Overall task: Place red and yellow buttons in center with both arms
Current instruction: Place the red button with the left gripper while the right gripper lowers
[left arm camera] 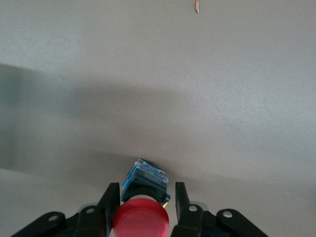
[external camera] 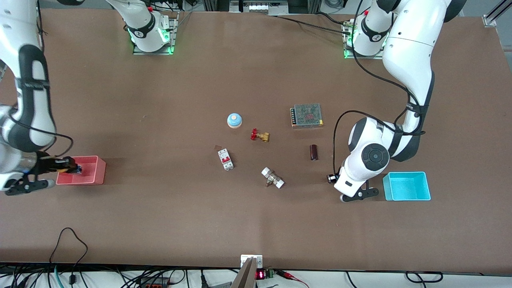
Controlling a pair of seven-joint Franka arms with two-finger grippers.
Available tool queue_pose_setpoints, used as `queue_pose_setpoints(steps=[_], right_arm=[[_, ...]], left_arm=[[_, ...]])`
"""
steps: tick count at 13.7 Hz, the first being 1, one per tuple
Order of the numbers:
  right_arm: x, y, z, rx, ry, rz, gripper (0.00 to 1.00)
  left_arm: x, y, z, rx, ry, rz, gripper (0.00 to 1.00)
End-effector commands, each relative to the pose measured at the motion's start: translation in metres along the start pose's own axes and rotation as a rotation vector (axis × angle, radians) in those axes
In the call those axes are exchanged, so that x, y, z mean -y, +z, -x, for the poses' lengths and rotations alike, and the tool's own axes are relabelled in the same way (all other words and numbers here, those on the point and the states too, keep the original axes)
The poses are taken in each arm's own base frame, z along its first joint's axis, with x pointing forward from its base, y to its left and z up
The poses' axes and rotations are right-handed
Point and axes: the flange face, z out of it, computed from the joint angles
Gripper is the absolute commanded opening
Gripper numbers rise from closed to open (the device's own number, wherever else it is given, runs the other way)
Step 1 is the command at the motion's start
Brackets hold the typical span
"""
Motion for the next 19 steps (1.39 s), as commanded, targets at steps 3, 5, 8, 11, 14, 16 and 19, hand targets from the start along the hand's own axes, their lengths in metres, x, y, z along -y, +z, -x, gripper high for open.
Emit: queue_pose_setpoints(steps=[3, 5, 8, 11, 14, 16, 19], right_arm=[[0.103, -0.034, -0.020, 0.030, 0.017, -0.020, 0.27], [0.140, -0.017, -0.028, 0.049, -0.012, -0.024, 0.27], [0.201, 0.002, -0.038, 0.062, 0.044, -0.006, 0.28], [0.230, 0.035, -0.037, 0.068, 0.068, 0.002, 0.28], [0.240, 0.071, -0.038, 0.022, 0.055, 0.019, 0.28], [0.243, 0.084, -0.041, 0.020, 0.054, 0.024, 0.28], [0.257, 0.105, -0.049, 0.000, 0.081, 0.038, 0.28]], left_arm=[[0.007, -0.015, -0.008, -0.026, -0.015, 0.007, 0.84], [0.009, -0.041, -0.009, -0.050, -0.023, 0.019, 1.00], [0.025, -0.087, -0.014, -0.073, -0.030, 0.019, 1.00], [0.056, -0.138, -0.022, -0.097, 0.001, 0.019, 1.00], [0.081, -0.184, -0.019, -0.083, 0.058, 0.005, 1.00], [0.103, -0.209, -0.018, -0.073, 0.058, -0.002, 1.00], [0.112, -0.242, -0.009, -0.089, 0.120, -0.025, 1.00]])
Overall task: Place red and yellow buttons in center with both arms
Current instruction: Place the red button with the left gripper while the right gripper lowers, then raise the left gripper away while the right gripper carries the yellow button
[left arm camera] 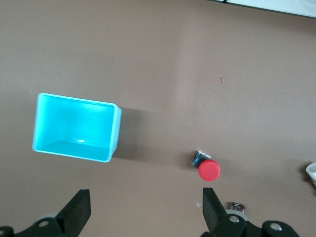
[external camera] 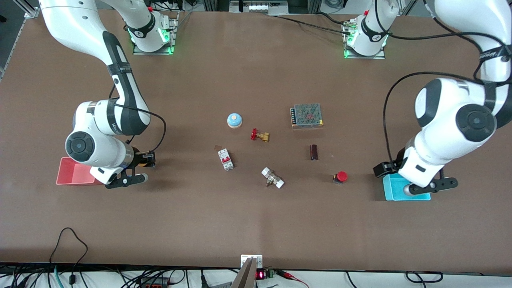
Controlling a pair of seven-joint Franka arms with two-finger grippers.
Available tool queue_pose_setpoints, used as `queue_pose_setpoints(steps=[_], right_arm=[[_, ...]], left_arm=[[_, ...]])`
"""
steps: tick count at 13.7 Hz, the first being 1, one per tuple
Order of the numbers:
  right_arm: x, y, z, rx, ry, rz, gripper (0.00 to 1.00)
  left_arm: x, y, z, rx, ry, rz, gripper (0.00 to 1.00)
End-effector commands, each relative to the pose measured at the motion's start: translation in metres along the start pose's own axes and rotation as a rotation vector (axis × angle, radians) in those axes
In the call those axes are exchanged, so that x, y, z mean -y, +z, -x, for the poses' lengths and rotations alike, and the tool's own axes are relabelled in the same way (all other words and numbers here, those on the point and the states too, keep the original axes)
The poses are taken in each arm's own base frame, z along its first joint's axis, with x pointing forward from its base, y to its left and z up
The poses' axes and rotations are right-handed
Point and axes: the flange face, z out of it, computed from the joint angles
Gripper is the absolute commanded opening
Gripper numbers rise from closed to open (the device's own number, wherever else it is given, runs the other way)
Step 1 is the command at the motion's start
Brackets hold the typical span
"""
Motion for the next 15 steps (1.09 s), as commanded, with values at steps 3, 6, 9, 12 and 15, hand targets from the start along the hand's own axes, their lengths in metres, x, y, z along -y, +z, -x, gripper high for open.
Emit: queue_pose_setpoints(steps=[3, 6, 9, 12, 15], right_arm=[[0.032, 0.026, -0.007, -0.035, 0.027, 0.010, 0.28], [0.039, 0.040, -0.009, -0.042, 0.017, 0.017, 0.28], [0.042, 0.044, -0.010, -0.047, 0.012, 0.019, 0.28], [0.043, 0.060, -0.014, -0.060, 0.011, 0.027, 0.29], [0.047, 0.074, -0.017, -0.076, 0.007, 0.034, 0.30]], left_arm=[[0.038, -0.063, 0.012, -0.024, 0.135, -0.017, 1.00], [0.076, -0.098, 0.021, -0.018, 0.215, -0.009, 1.00], [0.093, -0.126, 0.038, 0.005, 0.258, -0.011, 1.00], [0.106, -0.150, 0.051, -0.025, 0.297, -0.010, 1.00], [0.108, -0.169, 0.070, -0.054, 0.300, -0.008, 1.00]])
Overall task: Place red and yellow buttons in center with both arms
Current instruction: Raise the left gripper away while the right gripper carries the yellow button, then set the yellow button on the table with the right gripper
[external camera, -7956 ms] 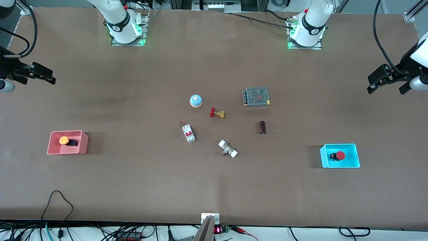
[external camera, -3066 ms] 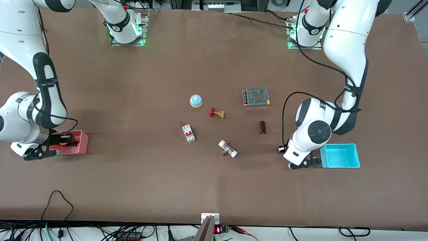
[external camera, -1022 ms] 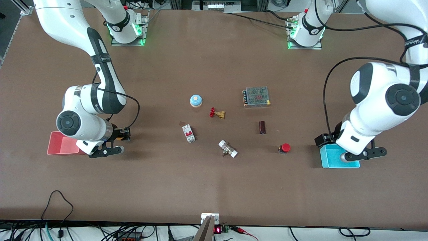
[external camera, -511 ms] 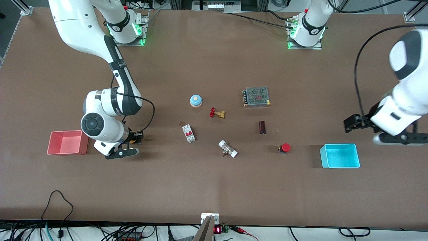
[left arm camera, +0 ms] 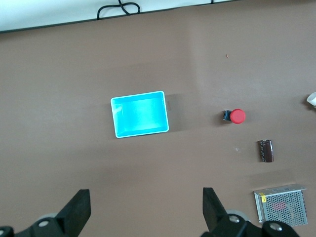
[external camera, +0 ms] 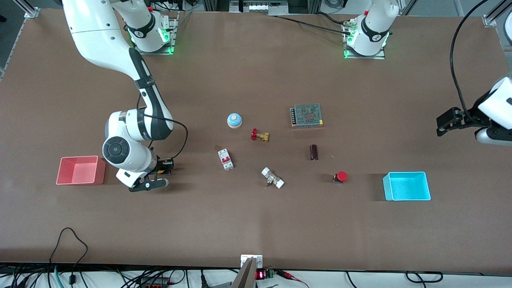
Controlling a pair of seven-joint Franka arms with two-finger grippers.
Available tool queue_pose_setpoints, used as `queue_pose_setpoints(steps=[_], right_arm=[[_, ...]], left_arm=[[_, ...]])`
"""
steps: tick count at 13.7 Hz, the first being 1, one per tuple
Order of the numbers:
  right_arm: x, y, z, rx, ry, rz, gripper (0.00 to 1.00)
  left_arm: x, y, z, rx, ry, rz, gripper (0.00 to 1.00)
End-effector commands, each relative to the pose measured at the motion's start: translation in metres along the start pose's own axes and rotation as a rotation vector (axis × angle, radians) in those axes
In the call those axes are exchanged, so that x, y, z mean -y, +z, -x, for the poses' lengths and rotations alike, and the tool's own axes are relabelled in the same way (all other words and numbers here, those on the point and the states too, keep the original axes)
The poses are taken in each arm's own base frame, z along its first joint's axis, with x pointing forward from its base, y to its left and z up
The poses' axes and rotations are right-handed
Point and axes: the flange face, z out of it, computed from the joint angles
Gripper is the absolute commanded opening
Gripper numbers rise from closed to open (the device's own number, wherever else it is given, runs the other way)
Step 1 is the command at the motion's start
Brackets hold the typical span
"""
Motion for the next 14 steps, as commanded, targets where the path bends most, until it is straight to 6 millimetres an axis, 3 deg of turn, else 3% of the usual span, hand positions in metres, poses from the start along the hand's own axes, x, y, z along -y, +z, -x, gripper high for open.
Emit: queue_pose_setpoints(steps=[1, 2, 3, 5, 9, 12, 14], right_arm=[[0.006, 0.006, 0.000, -0.012, 0.012, -0.002, 0.30], [0.006, 0.006, 0.000, -0.011, 0.013, -0.003, 0.51], [0.007, -0.001, -0.001, -0.019, 0.023, -0.005, 1.00], [0.006, -0.034, -0.005, -0.062, 0.039, -0.016, 1.00], [-0.013, -0.130, 0.001, -0.131, 0.116, -0.048, 1.00], [-0.060, -0.200, 0.017, -0.153, 0.195, -0.044, 1.00], [-0.083, -0.232, 0.030, -0.136, 0.215, -0.047, 1.00]], left_arm=[[-0.003, -0.013, 0.029, -0.017, 0.030, 0.004, 1.00], [-0.004, -0.014, 0.037, -0.032, 0.045, 0.012, 1.00], [-0.005, -0.014, 0.045, -0.041, 0.059, 0.011, 1.00], [-0.003, -0.015, 0.054, -0.055, 0.056, 0.009, 1.00], [0.001, -0.034, 0.048, -0.092, 0.030, 0.012, 1.00], [0.001, -0.049, 0.038, -0.092, -0.011, 0.045, 1.00], [0.002, -0.056, 0.029, -0.069, -0.011, 0.059, 1.00]])
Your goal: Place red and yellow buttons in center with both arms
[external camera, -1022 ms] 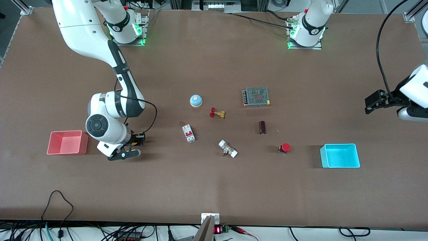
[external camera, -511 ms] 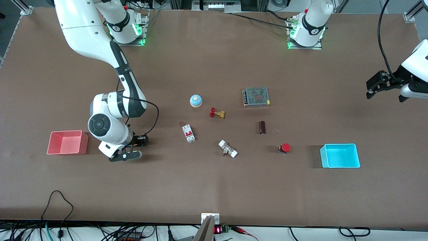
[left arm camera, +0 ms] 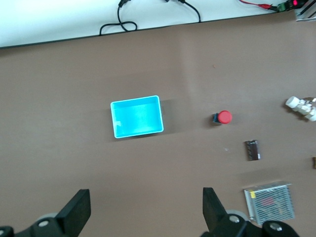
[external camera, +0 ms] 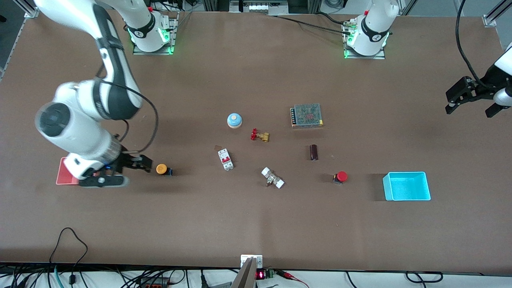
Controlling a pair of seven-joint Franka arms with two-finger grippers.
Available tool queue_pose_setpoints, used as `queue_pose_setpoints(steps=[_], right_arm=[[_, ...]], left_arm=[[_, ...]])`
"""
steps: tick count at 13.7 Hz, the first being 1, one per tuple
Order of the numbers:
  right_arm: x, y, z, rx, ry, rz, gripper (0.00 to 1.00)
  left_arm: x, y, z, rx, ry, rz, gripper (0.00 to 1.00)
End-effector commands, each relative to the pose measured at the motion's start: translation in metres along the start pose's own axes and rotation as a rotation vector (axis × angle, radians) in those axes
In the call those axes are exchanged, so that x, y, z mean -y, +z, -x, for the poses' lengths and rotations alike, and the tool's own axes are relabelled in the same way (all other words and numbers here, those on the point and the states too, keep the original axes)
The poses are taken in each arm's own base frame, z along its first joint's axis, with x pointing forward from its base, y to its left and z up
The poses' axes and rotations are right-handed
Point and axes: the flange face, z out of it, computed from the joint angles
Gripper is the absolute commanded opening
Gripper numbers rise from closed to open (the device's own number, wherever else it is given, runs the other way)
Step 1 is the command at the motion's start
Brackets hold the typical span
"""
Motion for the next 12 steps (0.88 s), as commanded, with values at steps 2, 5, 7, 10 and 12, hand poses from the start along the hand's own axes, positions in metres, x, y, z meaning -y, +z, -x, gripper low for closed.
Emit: queue_pose_setpoints(steps=[2, 5, 7, 10, 12], right_arm=[[-0.022, -0.055, 0.007, 0.015, 0.017, -0.014, 1.00], [-0.031, -0.075, 0.012, 0.023, 0.027, -0.016, 1.00], [-0.046, -0.098, 0.017, 0.019, 0.046, -0.024, 1.00], [-0.087, -0.147, 0.036, 0.064, 0.090, -0.069, 1.00], [-0.108, -0.177, 0.049, 0.061, 0.079, -0.025, 1.00]], left_arm=[[0.002, -0.008, -0.010, 0.045, -0.003, 0.024, 1.00], [0.004, -0.010, -0.008, 0.048, -0.005, 0.022, 1.00], [0.003, -0.011, -0.007, 0.045, -0.009, 0.022, 1.00], [0.003, -0.012, -0.007, 0.044, -0.009, 0.020, 1.00], [0.002, -0.011, -0.006, 0.047, -0.009, 0.021, 1.00]])
